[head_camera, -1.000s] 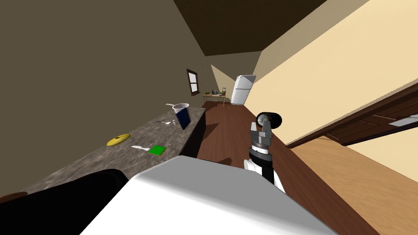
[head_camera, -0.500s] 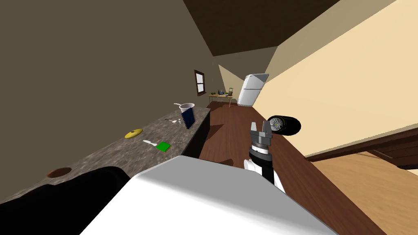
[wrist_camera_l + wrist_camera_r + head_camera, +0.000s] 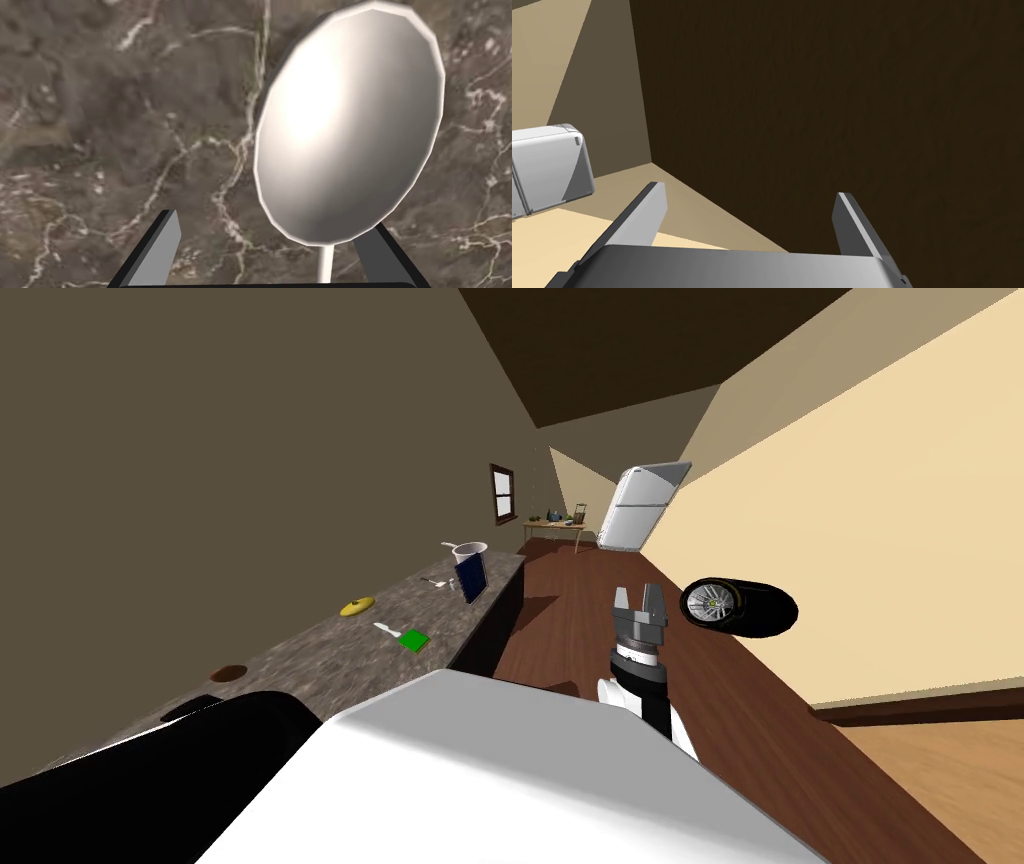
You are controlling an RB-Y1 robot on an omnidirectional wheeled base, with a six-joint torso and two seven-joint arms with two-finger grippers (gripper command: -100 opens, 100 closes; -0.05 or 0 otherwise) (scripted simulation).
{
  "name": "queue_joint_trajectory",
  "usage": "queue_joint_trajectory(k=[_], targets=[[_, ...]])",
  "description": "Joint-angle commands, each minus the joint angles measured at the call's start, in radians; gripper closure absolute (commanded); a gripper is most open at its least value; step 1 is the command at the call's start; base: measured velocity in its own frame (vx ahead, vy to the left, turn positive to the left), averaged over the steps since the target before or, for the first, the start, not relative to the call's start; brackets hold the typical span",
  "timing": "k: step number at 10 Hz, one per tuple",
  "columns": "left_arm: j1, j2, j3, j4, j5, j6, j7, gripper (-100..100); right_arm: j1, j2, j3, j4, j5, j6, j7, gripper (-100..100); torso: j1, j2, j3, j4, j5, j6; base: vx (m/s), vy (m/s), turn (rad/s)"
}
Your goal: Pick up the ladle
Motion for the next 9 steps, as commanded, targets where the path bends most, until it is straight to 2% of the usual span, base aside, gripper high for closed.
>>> queue_joint_trajectory(k=[1, 2, 3, 4, 5, 7, 8, 9], targets=[[-0.050, 0.026, -0.050, -0.005, 0.006, 0.004, 0.007, -100, 0.000, 0.000, 0.000, 0.000, 0.000, 0.000, 0.000, 0, 0.000, 0.000, 0.000, 0.000, 0.000, 0.000, 0.055, -0.057, 0.182], [-0.072, 0.026, -0.075, -0.005, 0.006, 0.004, 0.007, -100, 0.000, 0.000, 0.000, 0.000, 0.000, 0.000, 0.000, 0, 0.001, -0.001, -0.001, 0.000, 0.004, 0.002, 0.009, -0.009, 0.029], [-0.072, 0.026, -0.093, -0.005, 0.006, 0.004, 0.007, -100, 0.000, 0.000, 0.000, 0.000, 0.000, 0.000, 0.000, 0, 0.003, -0.002, 0.000, 0.001, 0.010, 0.006, -0.015, 0.015, -0.049], [-0.117, 0.081, -0.125, 0.036, 0.032, -0.022, 0.002, -100, 0.000, 0.000, 0.000, 0.000, 0.000, 0.000, 0.000, 0, 0.005, -0.003, -0.001, 0.002, 0.017, 0.008, 0.049, -0.049, 0.160], [-0.140, 0.110, -0.151, 0.036, 0.032, -0.022, 0.002, -100, 0.000, 0.000, 0.000, 0.000, 0.000, 0.000, 0.000, 0, 0.002, -0.009, -0.003, 0.002, 0.021, 0.010, 0.076, -0.075, 0.248], [-0.187, 0.117, -0.205, 0.036, 0.032, -0.022, 0.002, -100, 0.000, 0.000, 0.000, 0.000, 0.000, 0.000, 0.000, 0, 0.001, -0.013, -0.006, 0.001, 0.023, 0.011, 0.042, -0.043, 0.138], [-0.187, 0.117, -0.218, 0.036, 0.032, -0.022, 0.002, -100, 0.000, 0.000, 0.000, 0.000, 0.000, 0.000, 0.000, 0, 0.003, -0.013, -0.006, 0.001, 0.026, 0.012, 0.004, -0.004, 0.013], [-0.228, 0.173, -0.247, 0.076, 0.057, -0.048, -0.003, -100, 0.000, 0.000, 0.000, 0.000, 0.000, 0.000, 0.000, 0, 0.004, -0.013, -0.006, 0.001, 0.031, 0.014, 0.037, -0.038, 0.123]])
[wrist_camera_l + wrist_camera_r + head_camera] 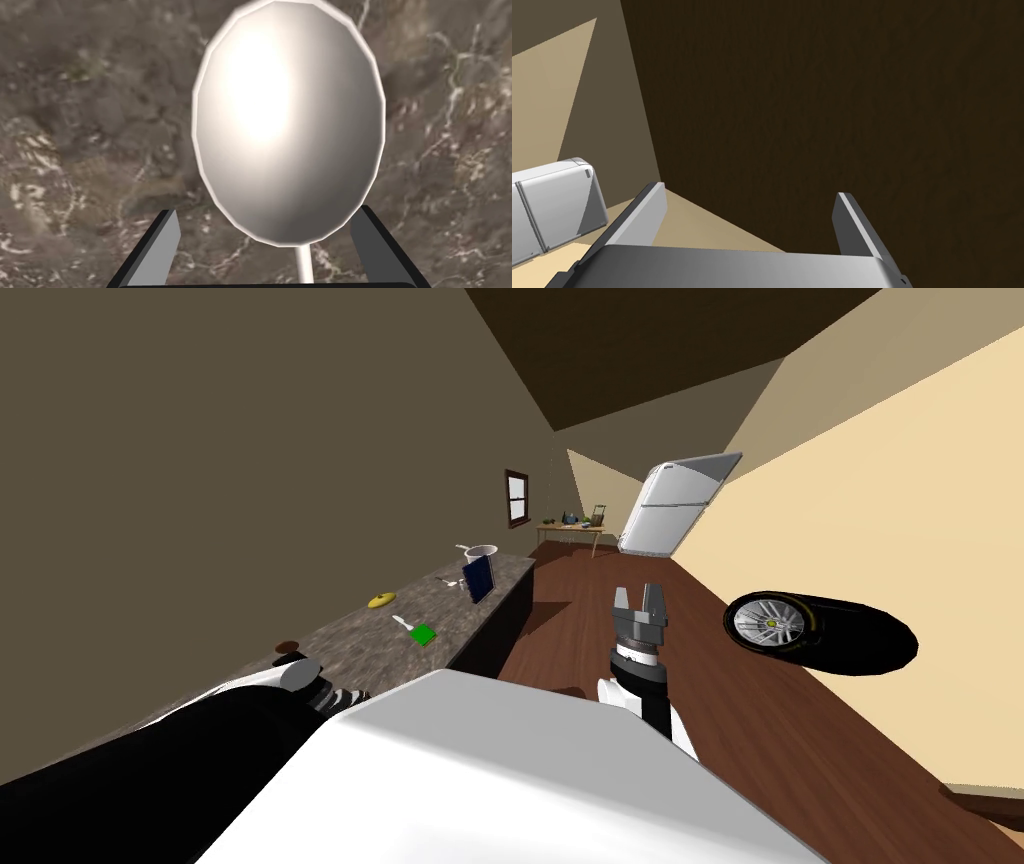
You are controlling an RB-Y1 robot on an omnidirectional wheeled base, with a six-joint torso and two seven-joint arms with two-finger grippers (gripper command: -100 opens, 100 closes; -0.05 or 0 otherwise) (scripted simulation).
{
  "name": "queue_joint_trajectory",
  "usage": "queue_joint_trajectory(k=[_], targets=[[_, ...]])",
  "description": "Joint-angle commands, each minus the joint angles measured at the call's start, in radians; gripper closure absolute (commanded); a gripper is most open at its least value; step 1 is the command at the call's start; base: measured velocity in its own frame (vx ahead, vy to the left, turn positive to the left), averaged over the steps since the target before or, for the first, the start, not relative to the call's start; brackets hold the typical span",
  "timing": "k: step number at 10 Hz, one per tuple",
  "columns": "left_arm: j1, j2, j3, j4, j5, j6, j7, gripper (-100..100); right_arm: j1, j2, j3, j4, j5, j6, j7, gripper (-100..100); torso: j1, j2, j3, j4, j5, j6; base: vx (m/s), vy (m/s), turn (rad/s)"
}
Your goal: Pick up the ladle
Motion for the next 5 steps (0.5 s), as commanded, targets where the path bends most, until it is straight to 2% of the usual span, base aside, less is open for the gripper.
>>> queue_joint_trajectory(k=[1, 3, 4, 5], targets=[[-0.050, 0.050, -0.050, 0.021, 0.009, -0.017, -0.002, -100, 0.000, 0.000, 0.000, 0.000, 0.000, 0.000, 0.000, 0, 0.000, 0.000, 0.000, 0.000, 0.000, 0.000, 0.043, -0.044, 0.141], [-0.098, 0.054, -0.103, 0.021, 0.009, -0.017, -0.002, -100, 0.000, 0.000, 0.000, 0.000, 0.000, 0.000, 0.000, 0, 0.000, -0.001, -0.001, 0.000, 0.000, 0.000, 0.025, -0.026, 0.084], [-0.100, 0.054, -0.122, 0.021, 0.009, -0.017, -0.002, -100, 0.000, 0.000, 0.000, 0.000, 0.000, 0.000, 0.000, 0, 0.001, 0.000, 0.000, 0.000, 0.001, 0.001, 0.008, -0.008, 0.026], [-0.100, 0.054, -0.122, 0.021, 0.009, -0.017, -0.002, -100, 0.000, 0.000, 0.000, 0.000, 0.000, 0.000, 0.000, 0, 0.001, 0.000, 0.000, 0.000, 0.005, 0.002, 0.012, -0.013, 0.041]])
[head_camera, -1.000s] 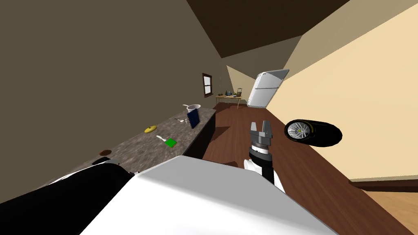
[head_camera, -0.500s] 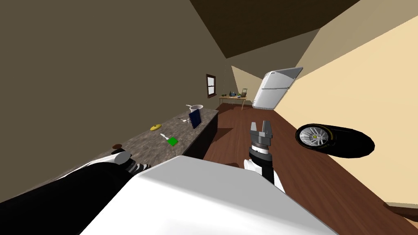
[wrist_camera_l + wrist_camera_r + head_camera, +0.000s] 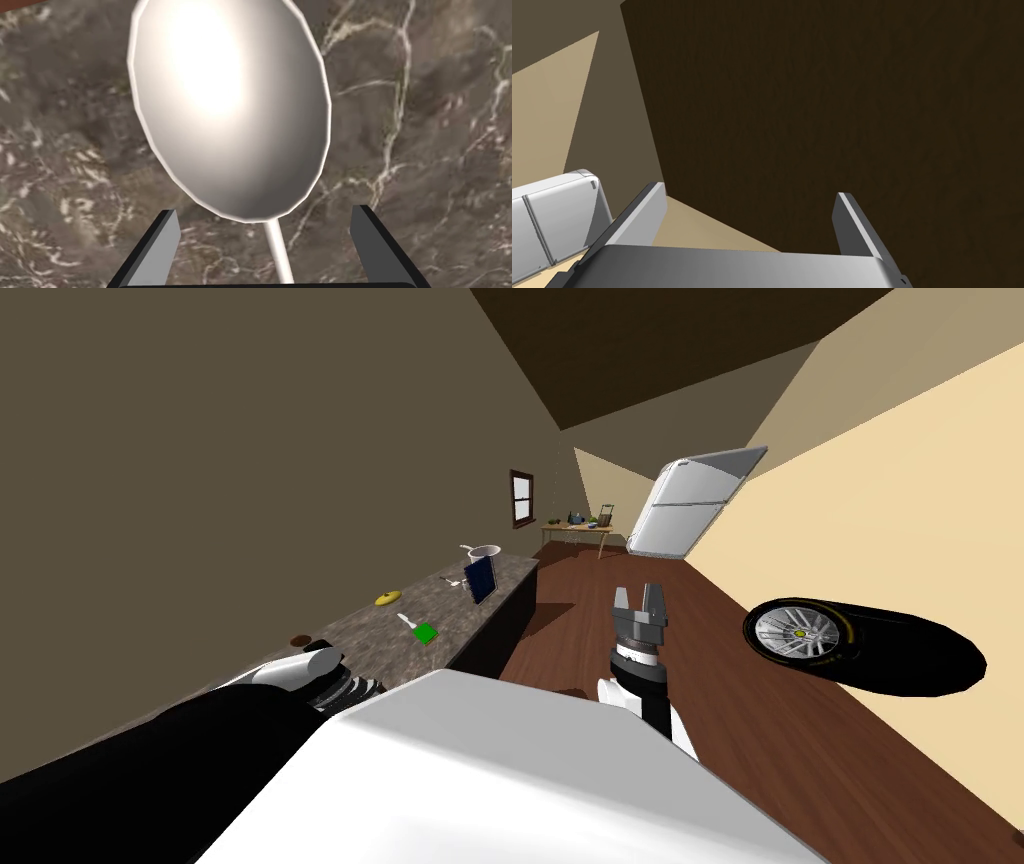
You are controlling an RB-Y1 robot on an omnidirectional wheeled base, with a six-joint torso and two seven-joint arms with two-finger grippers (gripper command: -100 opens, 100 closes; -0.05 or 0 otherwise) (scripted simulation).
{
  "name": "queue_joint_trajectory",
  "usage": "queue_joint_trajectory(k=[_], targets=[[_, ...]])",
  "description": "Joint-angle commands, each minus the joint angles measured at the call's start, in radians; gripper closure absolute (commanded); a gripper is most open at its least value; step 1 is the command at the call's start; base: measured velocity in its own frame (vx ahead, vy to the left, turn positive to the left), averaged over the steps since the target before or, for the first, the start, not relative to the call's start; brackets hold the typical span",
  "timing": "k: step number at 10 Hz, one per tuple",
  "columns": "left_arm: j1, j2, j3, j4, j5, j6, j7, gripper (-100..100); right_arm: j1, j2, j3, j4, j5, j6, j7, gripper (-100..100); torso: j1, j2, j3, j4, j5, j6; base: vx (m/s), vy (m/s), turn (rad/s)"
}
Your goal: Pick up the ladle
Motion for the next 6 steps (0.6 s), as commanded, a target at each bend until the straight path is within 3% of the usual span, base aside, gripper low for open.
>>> queue_joint_trajectory(k=[1, 4, 6], targets=[[0.000, -0.005, -0.008, -0.001, 0.003, 0.002, -0.002, -100, 0.000, 0.000, 0.000, 0.000, 0.000, 0.000, 0.000, 0, 0.000, 0.000, 0.000, 0.000, 0.000, 0.000, 0.025, -0.026, 0.085], [0.000, -0.005, -0.008, -0.001, 0.003, 0.002, -0.002, -100, 0.000, 0.000, 0.000, 0.000, 0.000, 0.000, 0.000, 0, -0.001, 0.000, 0.000, -0.001, 0.005, -0.001, 0.014, -0.015, 0.047], [0.001, 0.044, 0.043, -0.007, -0.006, -0.005, 0.007, -100, 0.000, 0.000, 0.000, 0.000, 0.000, 0.000, 0.000, 0, -0.004, 0.004, 0.002, -0.001, 0.005, -0.001, -0.092, -0.096, 0.126]])
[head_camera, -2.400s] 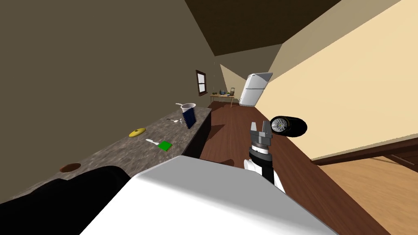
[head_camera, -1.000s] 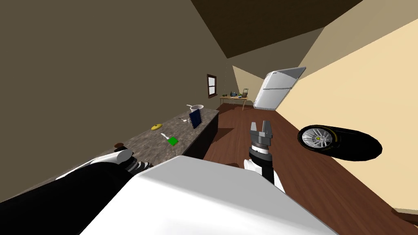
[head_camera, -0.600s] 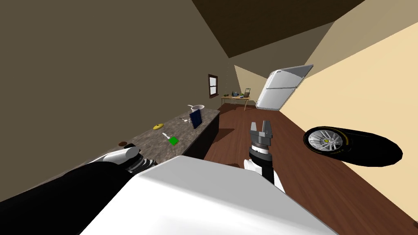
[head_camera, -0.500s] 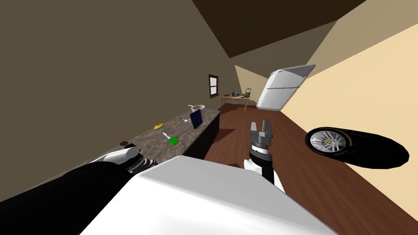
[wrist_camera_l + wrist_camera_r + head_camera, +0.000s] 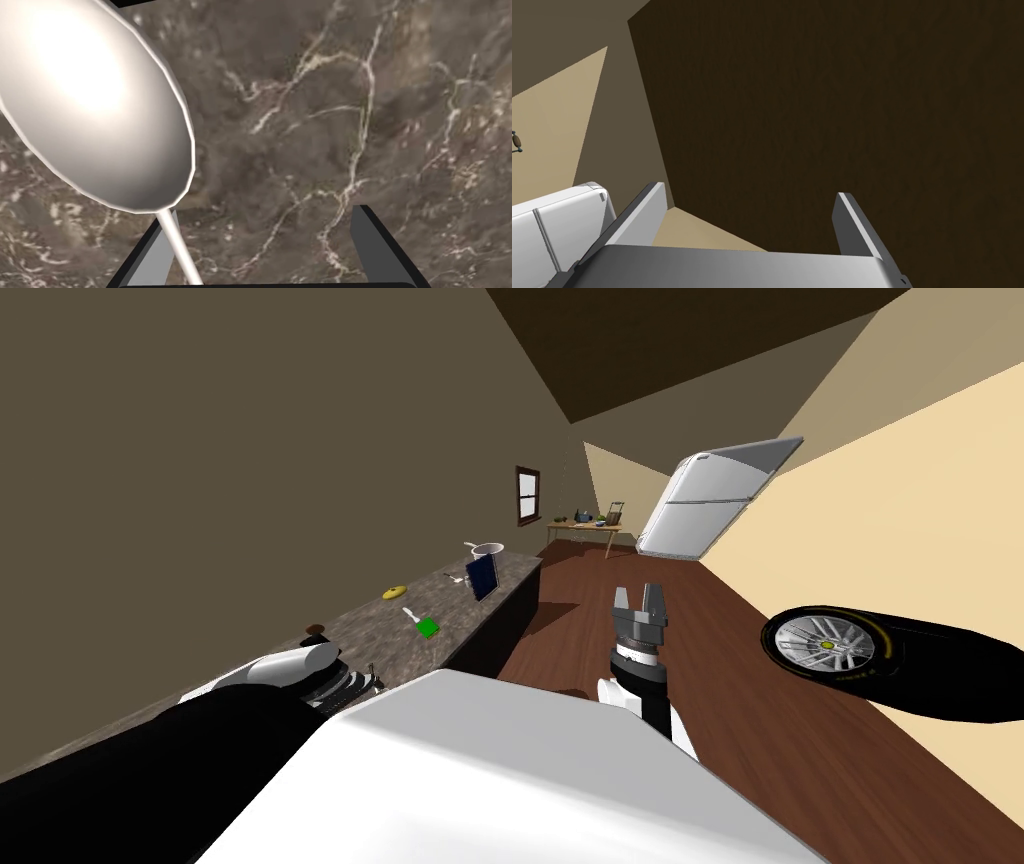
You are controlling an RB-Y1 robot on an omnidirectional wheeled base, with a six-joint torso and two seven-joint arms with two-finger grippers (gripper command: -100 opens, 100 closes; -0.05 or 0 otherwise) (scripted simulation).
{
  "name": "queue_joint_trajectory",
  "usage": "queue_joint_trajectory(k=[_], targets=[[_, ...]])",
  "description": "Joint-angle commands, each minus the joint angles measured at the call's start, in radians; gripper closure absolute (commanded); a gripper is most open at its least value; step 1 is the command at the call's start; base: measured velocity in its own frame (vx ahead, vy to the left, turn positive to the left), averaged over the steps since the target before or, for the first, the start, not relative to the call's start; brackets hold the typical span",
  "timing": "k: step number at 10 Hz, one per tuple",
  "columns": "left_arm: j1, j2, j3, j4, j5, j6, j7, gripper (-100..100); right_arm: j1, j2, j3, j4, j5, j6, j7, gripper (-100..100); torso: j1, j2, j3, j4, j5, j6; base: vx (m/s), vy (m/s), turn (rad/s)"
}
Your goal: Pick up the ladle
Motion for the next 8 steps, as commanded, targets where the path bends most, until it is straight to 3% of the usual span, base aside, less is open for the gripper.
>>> queue_joint_trajectory(k=[1, 2, 3, 7, 8], targets=[[0.007, 0.029, 0.033, -0.010, -0.002, -0.001, 0.007, -100, 0.000, 0.000, 0.000, 0.000, 0.000, 0.000, 0.000, 0, 0.000, 0.000, 0.000, 0.000, 0.000, 0.000, -0.161, -0.122, 0.085], [0.000, 0.020, 0.021, 0.001, 0.002, -0.002, -0.002, -100, 0.000, 0.000, 0.000, 0.000, 0.000, 0.000, 0.000, 0, -0.001, 0.004, 0.002, 0.001, -0.001, -0.001, -0.071, -0.051, 0.021], [0.000, 0.023, 0.024, 0.001, 0.002, -0.001, -0.002, 100, 0.000, 0.000, 0.000, 0.000, 0.000, 0.000, 0.000, 0, 0.003, 0.001, 0.001, 0.000, 0.000, -0.001, -0.011, -0.011, -0.005], [0.002, 0.022, 0.024, 0.002, 0.002, 0.000, 0.000, 100, 0.000, 0.000, 0.000, 0.000, 0.000, 0.000, 0.000, 0, 0.008, -0.006, -0.003, -0.001, 0.002, 0.002, -0.003, -0.001, 0.007], [0.002, 0.022, 0.024, 0.003, 0.002, 0.000, 0.000, 0, 0.000, 0.000, 0.000, 0.000, 0.000, 0.000, 0.000, 0, 0.008, -0.006, -0.003, -0.001, 0.002, 0.002, 0.000, 0.000, 0.000]])
